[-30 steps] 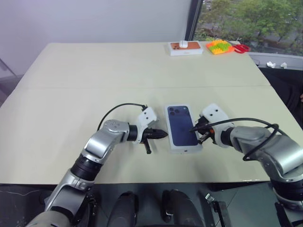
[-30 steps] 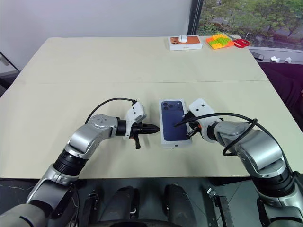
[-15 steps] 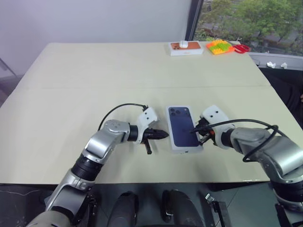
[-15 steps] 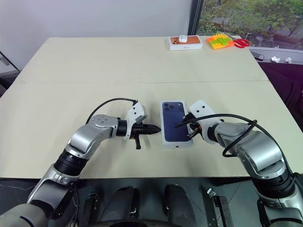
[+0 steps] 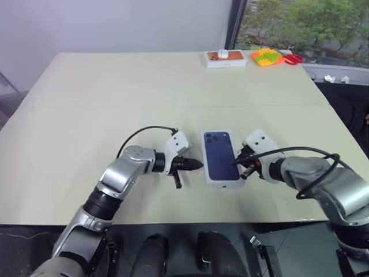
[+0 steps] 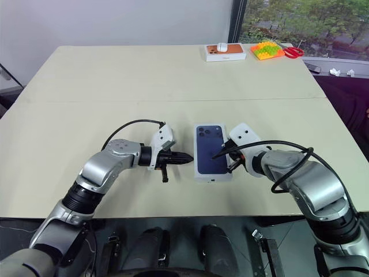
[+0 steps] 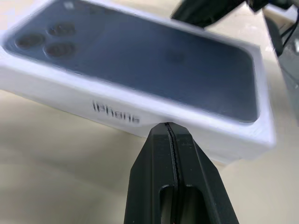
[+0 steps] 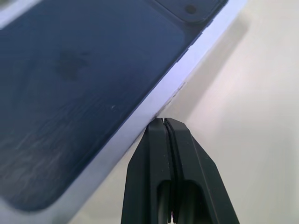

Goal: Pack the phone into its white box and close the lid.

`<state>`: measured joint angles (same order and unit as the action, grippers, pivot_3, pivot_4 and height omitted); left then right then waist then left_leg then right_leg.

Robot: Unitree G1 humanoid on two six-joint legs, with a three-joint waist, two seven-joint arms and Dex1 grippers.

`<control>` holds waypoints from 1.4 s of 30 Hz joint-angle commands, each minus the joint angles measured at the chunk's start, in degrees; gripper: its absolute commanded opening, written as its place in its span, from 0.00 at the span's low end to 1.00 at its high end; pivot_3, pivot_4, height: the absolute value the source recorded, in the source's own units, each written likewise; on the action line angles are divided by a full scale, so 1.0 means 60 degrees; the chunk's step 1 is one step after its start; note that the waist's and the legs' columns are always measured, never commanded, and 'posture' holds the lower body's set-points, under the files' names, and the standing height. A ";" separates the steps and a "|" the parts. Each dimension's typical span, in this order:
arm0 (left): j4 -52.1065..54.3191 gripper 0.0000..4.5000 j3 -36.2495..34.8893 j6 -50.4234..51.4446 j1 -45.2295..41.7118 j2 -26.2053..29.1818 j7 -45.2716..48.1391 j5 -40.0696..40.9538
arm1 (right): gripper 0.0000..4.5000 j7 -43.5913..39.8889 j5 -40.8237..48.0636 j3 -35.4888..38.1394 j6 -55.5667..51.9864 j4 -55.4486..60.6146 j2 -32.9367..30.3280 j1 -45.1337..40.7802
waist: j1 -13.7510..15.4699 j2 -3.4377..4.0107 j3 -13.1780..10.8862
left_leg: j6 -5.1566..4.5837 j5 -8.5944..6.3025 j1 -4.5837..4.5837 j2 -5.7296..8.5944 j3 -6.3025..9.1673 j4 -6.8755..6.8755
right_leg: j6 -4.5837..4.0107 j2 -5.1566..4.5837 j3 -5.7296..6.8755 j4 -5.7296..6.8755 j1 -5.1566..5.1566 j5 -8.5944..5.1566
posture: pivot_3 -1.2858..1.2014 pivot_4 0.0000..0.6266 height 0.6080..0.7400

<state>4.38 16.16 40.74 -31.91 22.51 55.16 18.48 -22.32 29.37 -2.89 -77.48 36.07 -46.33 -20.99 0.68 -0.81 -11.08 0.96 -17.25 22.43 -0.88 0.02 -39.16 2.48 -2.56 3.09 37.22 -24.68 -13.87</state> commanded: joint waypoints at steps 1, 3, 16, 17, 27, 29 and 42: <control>0.0201 0.00 -0.0558 0.0056 -0.0286 0.0025 0.0021 0.0448 | 0.01 -0.0402 -0.0071 0.0590 0.0536 0.0357 -0.0494 0.0187 | 0.0002 0.0000 0.0000 | 0.0000 0.0000 0.0000 0.0001 0.0000 -0.0002 | 0.0000 -0.0001 0.0000 0.0000 0.0001 0.0000 | 0.52 0.24 1.00; 0.0073 0.00 -0.0726 0.0068 -0.0415 0.0013 -0.0011 0.0551 | 0.01 -0.0666 -0.0106 0.0803 0.0879 0.0332 -0.0820 0.0418 | 0.0014 0.0000 0.0000 | 0.0000 0.0000 0.0000 0.0003 -0.0001 -0.0004 | 0.0000 -0.0003 0.0000 -0.0001 0.0003 0.0000 | 0.52 0.24 1.00; -0.2445 0.00 0.0036 -0.0643 -0.2056 -0.1456 -0.1336 -0.0763 | 0.01 -0.2408 0.0854 0.1304 0.2593 0.1895 -0.1298 0.2075 | -0.0008 -0.0007 0.0002 | 0.0000 0.0000 -0.0010 0.0024 0.0009 -0.0007 | 0.0003 0.0001 0.0010 -0.0004 0.0021 0.0000 | 0.52 0.24 1.00; -0.2576 0.00 0.0151 -0.0629 -0.2092 -0.1509 -0.1363 -0.0886 | 0.01 -0.2295 0.0762 0.1086 0.2551 0.1913 -0.1279 0.2138 | -0.0019 -0.0007 0.0002 | 0.0000 0.0000 -0.0012 0.0023 0.0005 -0.0007 | 0.0003 0.0001 0.0008 -0.0003 0.0021 0.0000 | 0.52 0.24 1.00; -0.2832 0.00 0.1111 -0.0121 -0.1742 -0.1437 -0.1614 -0.1821 | 0.01 -0.0978 -0.0311 -0.0391 0.1856 0.1059 -0.0839 0.2375 | 0.0004 -0.0047 0.0077 | 0.0000 0.0000 -0.0038 0.0009 0.0013 -0.0007 | 0.0002 0.0003 0.0009 -0.0004 0.0046 -0.0002 | 0.52 0.24 1.00; -0.2819 0.00 0.1118 -0.0128 -0.1652 -0.1419 -0.1671 -0.1878 | 0.01 -0.0950 -0.0352 -0.0380 0.1876 0.1031 -0.0830 0.2367 | 0.0004 -0.0049 0.0109 | 0.0000 0.0000 -0.0044 0.0006 0.0013 -0.0006 | 0.0002 0.0003 0.0009 -0.0008 0.0055 -0.0003 | 0.52 0.24 1.00; -0.1352 0.00 -0.3373 -0.1964 0.0066 0.0473 -0.1681 0.0023 | 0.01 -0.0024 -0.1073 0.2690 0.4792 -0.2145 0.0900 0.0714 | -0.0013 -0.0042 0.0104 | 0.0002 0.0001 -0.0026 -0.0002 0.0004 0.0001 | 0.0000 0.0000 0.0005 0.0004 0.0024 -0.0001 | 0.52 0.24 1.00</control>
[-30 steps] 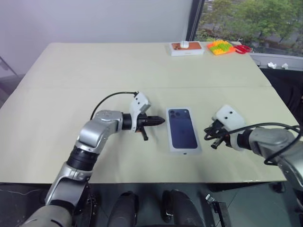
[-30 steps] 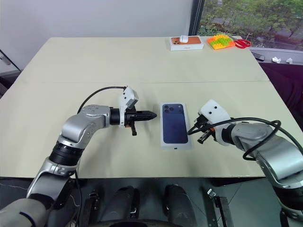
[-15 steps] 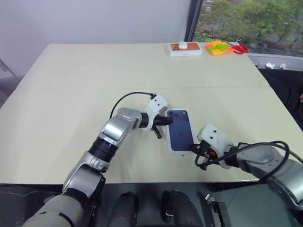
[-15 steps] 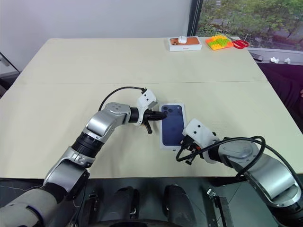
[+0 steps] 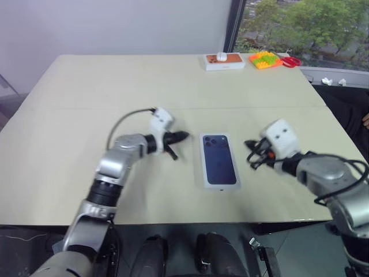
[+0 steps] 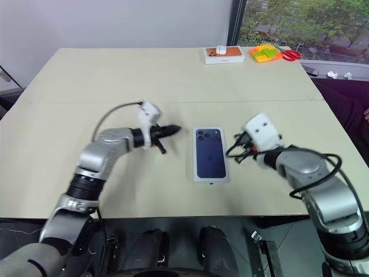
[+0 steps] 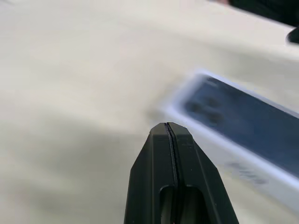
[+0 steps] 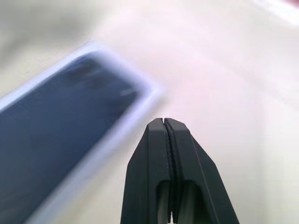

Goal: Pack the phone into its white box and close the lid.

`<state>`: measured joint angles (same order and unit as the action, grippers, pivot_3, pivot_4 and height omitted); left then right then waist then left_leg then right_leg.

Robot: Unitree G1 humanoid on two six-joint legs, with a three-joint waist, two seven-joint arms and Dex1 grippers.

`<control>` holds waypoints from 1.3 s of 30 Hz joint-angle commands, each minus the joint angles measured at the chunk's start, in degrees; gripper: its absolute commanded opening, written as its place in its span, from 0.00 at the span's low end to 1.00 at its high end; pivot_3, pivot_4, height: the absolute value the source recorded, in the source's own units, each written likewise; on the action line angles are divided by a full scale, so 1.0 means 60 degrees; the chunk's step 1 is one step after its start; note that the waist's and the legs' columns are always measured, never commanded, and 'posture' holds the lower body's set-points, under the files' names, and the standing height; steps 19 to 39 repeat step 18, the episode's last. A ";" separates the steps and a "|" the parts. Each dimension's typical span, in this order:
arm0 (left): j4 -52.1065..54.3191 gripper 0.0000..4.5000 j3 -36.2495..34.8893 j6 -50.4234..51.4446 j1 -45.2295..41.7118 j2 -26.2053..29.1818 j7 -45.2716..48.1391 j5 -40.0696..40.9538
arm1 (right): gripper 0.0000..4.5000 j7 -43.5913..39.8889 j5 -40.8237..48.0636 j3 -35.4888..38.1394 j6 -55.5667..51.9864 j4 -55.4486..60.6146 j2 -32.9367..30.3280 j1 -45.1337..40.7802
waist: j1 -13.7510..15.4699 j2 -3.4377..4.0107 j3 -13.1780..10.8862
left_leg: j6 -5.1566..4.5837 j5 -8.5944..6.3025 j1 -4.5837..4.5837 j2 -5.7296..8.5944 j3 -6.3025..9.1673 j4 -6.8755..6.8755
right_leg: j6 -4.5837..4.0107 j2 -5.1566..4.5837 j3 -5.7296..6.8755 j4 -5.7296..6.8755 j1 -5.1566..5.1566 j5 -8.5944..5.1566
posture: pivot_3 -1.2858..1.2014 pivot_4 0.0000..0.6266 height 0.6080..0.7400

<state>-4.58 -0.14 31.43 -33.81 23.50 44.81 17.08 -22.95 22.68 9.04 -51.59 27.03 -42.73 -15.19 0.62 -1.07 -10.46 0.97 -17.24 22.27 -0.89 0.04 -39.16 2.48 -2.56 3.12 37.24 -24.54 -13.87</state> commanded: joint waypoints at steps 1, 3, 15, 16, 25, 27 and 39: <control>0.0092 0.00 -0.0852 -0.0640 0.0633 0.0525 0.0003 0.0190 | 0.01 -0.0012 0.0067 0.0845 0.0658 -0.0970 0.0372 -0.0324 | 0.0009 0.0006 -0.0003 | 0.0000 0.0000 0.0000 -0.0001 -0.0002 0.0000 | 0.0000 -0.0002 0.0000 -0.0002 0.0001 0.0000 | 0.52 0.24 1.00; 0.0083 0.00 -0.1139 -0.0906 0.1038 0.0790 -0.0065 0.0152 | 0.01 -0.0179 0.0066 0.0977 0.0929 -0.1422 0.0439 -0.0407 | 0.0032 0.0006 -0.0004 | 0.0000 0.0000 0.0002 0.0003 -0.0007 0.0000 | 0.0000 -0.0012 -0.0001 -0.0005 0.0001 0.0000 | 0.52 0.24 1.00; 0.0748 0.00 -0.1876 -0.1283 0.2693 0.0930 -0.0732 0.0410 | 0.01 -0.1587 0.0207 0.0488 0.1792 -0.2067 0.0519 -0.0327 | 0.0019 0.0008 -0.0005 | -0.0001 0.0000 0.0002 -0.0002 -0.0007 -0.0003 | -0.0001 -0.0016 -0.0001 0.0000 0.0002 0.0002 | 0.52 0.24 1.00; 0.0804 0.00 -0.1903 -0.1218 0.2693 0.0925 -0.0770 0.0464 | 0.01 -0.1656 0.0230 0.0484 0.1773 -0.1992 0.0505 -0.0271 | 0.0024 0.0007 -0.0005 | 0.0000 0.0000 0.0003 -0.0002 -0.0006 -0.0003 | 0.0000 -0.0017 -0.0001 0.0000 0.0003 0.0001 | 0.52 0.24 1.00; 0.0790 0.00 -0.1882 -0.1198 0.2647 0.0938 -0.0790 0.0491 | 0.01 -0.1729 0.0249 0.0473 0.1762 -0.1884 0.0512 -0.0182 | 0.0022 0.0008 -0.0005 | -0.0001 -0.0001 0.0004 -0.0001 -0.0007 -0.0003 | 0.0000 -0.0018 -0.0001 -0.0002 0.0003 0.0001 | 0.52 0.24 1.00; 0.0790 0.00 -0.1882 -0.1198 0.2647 0.0938 -0.0790 0.0491 | 0.01 -0.1729 0.0249 0.0473 0.1762 -0.1884 0.0512 -0.0182 | 0.0022 0.0008 -0.0005 | -0.0001 -0.0001 0.0004 -0.0001 -0.0007 -0.0003 | 0.0000 -0.0018 -0.0001 -0.0002 0.0003 0.0001 | 0.52 0.24 1.00; 0.0790 0.00 -0.1882 -0.1198 0.2647 0.0938 -0.0790 0.0491 | 0.01 -0.1729 0.0249 0.0473 0.1762 -0.1884 0.0512 -0.0182 | 0.0022 0.0008 -0.0005 | -0.0001 -0.0001 0.0004 -0.0001 -0.0007 -0.0003 | 0.0000 -0.0018 -0.0001 -0.0002 0.0003 0.0001 | 0.52 0.24 1.00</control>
